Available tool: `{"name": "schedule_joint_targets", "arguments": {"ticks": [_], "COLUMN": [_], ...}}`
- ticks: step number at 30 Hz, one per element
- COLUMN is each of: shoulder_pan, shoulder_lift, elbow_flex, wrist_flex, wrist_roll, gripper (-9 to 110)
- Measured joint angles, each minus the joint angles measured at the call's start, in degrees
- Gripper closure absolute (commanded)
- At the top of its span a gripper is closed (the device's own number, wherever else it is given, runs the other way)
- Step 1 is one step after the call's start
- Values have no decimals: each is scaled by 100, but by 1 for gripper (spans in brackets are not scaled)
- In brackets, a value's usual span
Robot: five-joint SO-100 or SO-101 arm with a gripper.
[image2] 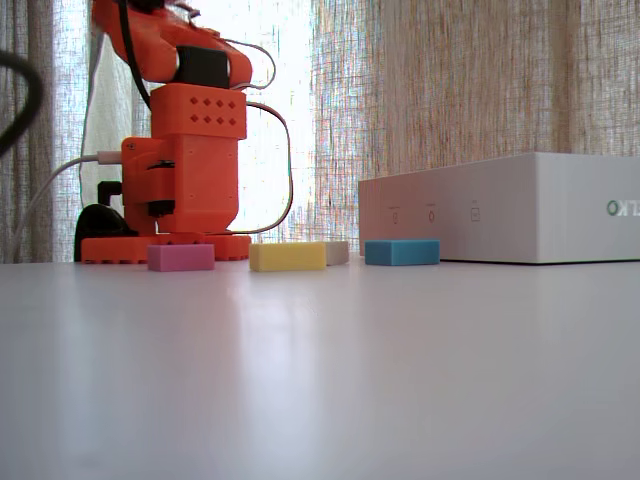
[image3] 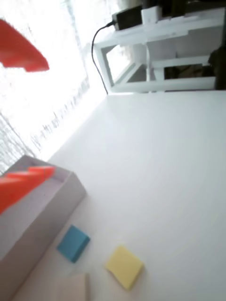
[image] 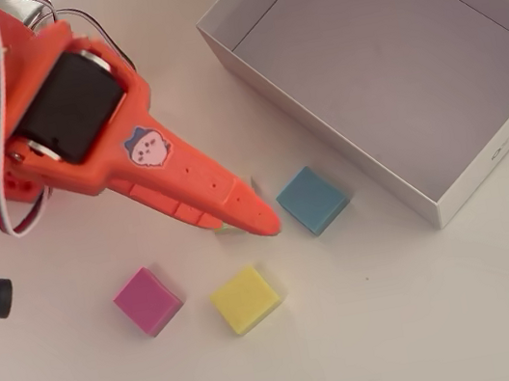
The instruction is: Grasp the yellow cuboid and put it in the bin.
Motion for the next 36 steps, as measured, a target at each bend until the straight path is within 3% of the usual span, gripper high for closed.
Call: {"name": "schedule_joint_targets", "arguments": {"ticks": [6, 10, 14, 26, 36], "shoulder_pan": [-255, -369, -334, 176, 185], "shoulder_lift": [-2180, -3023, -3226, -3234, -3366], "elbow_flex": [-2663, -3085, -2435, 281, 1002], "wrist_flex": [1134, 1529, 1591, 88, -369], "wrist_roll": [765, 1063, 1239, 1081, 1046], "gripper": [76, 76, 76, 76, 76]}}
